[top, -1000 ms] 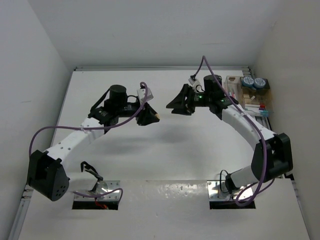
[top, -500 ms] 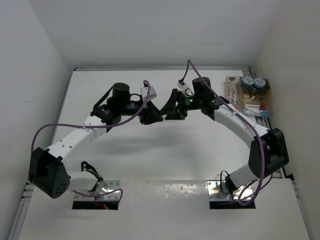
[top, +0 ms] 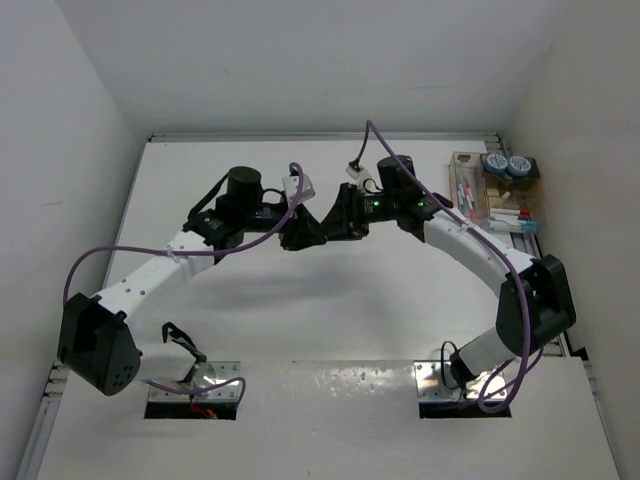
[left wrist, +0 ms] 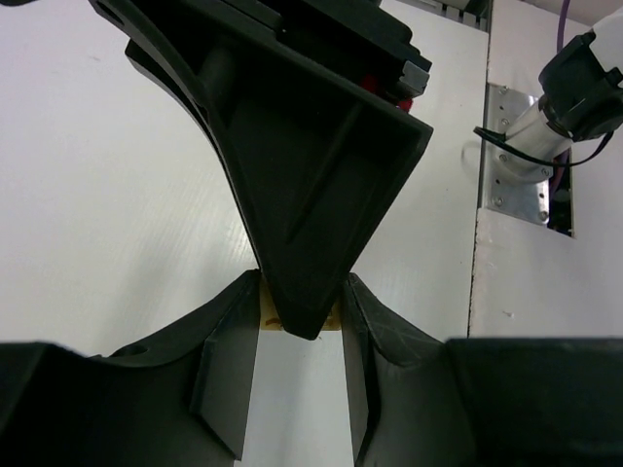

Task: Sort the stationery into containers
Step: Place the stationery in the storage box.

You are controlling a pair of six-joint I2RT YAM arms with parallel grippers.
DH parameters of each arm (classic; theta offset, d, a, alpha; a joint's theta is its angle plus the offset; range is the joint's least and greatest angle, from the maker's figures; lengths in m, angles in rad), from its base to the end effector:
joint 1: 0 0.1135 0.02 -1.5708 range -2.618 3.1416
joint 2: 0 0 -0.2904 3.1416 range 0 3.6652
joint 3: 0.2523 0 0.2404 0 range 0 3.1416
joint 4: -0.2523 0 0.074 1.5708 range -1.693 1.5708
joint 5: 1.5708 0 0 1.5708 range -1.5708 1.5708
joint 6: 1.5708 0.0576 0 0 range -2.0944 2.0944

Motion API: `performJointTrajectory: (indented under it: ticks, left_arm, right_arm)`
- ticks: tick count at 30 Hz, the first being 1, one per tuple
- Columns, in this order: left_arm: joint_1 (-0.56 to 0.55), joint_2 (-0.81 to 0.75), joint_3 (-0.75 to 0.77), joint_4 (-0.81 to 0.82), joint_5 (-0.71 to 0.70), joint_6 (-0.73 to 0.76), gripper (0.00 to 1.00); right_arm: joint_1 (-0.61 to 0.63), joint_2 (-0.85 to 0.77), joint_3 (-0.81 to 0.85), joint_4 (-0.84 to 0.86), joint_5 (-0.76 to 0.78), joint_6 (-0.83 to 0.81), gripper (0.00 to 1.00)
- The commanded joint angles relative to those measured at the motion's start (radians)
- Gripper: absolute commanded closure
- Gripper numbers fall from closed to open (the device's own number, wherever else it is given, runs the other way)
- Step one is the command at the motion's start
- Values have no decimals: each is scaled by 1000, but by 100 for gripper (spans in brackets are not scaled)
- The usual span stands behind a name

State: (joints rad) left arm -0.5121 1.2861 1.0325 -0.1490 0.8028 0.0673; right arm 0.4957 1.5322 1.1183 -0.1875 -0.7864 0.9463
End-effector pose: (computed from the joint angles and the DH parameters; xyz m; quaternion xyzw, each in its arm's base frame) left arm 0.2270 -0.1752 0.3472 0.4258 0.6744 -0.4299 0.4232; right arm 0.2802 0.1979 0.3001 0.0086 0.8365 0.5388 0.0995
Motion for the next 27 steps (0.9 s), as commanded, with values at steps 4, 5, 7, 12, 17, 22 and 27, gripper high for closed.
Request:
performJointTrajectory:
  ticks: [4,5,7,12,17,22,27]
  left_arm:
    - [-6,1,41,28,-10,17,62]
    - [-6,1,41,22,-13,19,62]
    - [0,1,43,17,-20,22,53]
    - [26,-1,66,-9,-95,-3,0]
    - [96,-4,120,-64,-189,-7,0]
    - [190,-18,95,-50,-151,-23,0]
    - [222,-18,60,-34,-103,-44,0]
  right_arm:
    - [27,-1,8,8,-25,-24,83]
    - [27,-1,11,5,-25,-30,86]
    - [27,-6,9,-1,-22,-34,91]
    - [-5,-14,6,-44,1,-67,100]
    - [-167,-30,-11,-69,32,-92,100]
    - [-370,-30,40,-145,297,-193,100]
    - [-546,-18,58,-95,783,-236,100]
